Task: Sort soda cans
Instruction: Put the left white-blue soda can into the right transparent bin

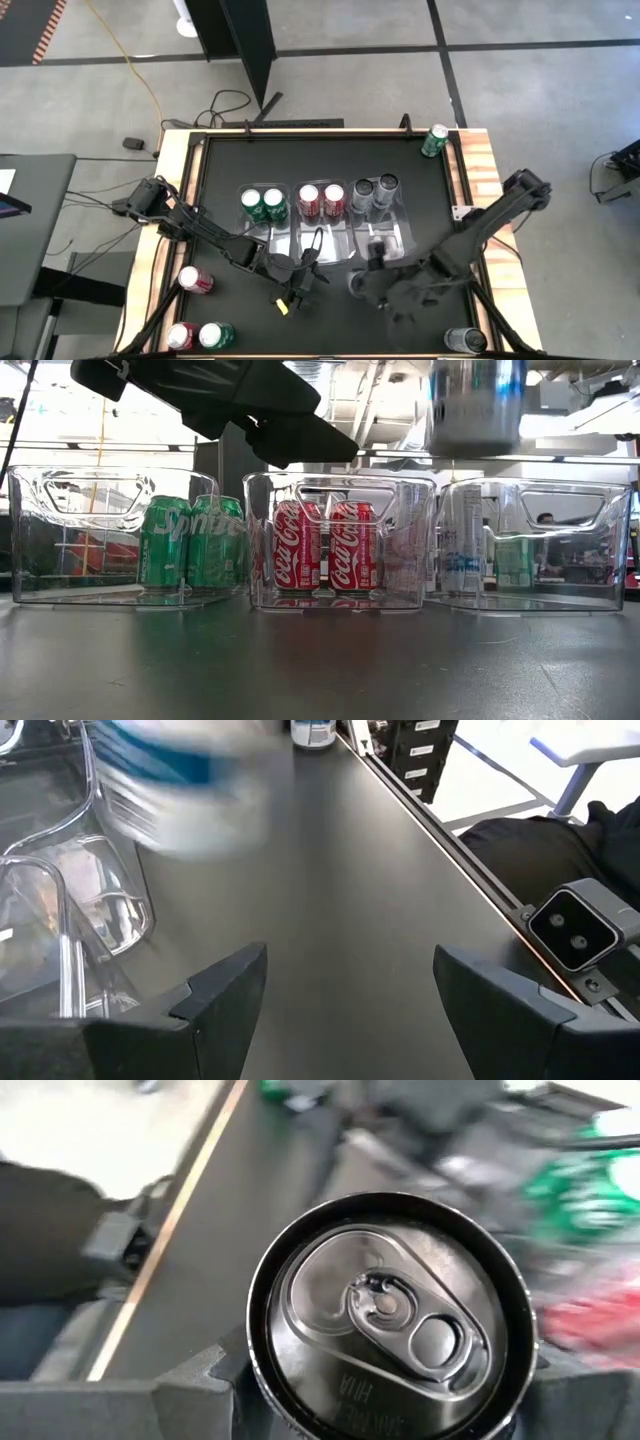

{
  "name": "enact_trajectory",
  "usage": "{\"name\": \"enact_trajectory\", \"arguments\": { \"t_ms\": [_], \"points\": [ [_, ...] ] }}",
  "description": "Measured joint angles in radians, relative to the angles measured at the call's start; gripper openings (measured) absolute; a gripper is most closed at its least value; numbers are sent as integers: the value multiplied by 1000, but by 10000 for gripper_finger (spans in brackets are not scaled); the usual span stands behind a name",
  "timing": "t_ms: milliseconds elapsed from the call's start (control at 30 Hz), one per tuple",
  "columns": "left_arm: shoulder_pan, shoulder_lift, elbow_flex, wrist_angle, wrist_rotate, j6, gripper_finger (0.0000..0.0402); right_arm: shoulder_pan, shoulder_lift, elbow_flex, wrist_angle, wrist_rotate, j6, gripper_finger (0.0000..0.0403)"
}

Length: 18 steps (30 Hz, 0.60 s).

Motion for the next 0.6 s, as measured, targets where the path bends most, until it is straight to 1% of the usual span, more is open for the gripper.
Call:
{"name": "enact_trajectory", "arguments": {
  "t_ms": [167,300,367,433,500,600],
  "points": [
    [0,0,0,0,0,0,281,11,-128,2,-107,160,37,237],
    [0,0,0,1,0,0,281,-21,-196,3,-226,251,111,237],
    [0,0,0,1,0,0,281,-54,-203,3,-282,269,152,237],
    [0,0,0,1,0,0,281,-94,-203,-9,-301,272,180,237],
    [0,0,0,2,0,0,281,-132,-203,-44,-282,273,193,237],
    [0,0,0,2,0,0,281,-191,-202,-137,-234,270,235,237]
  ]
}}
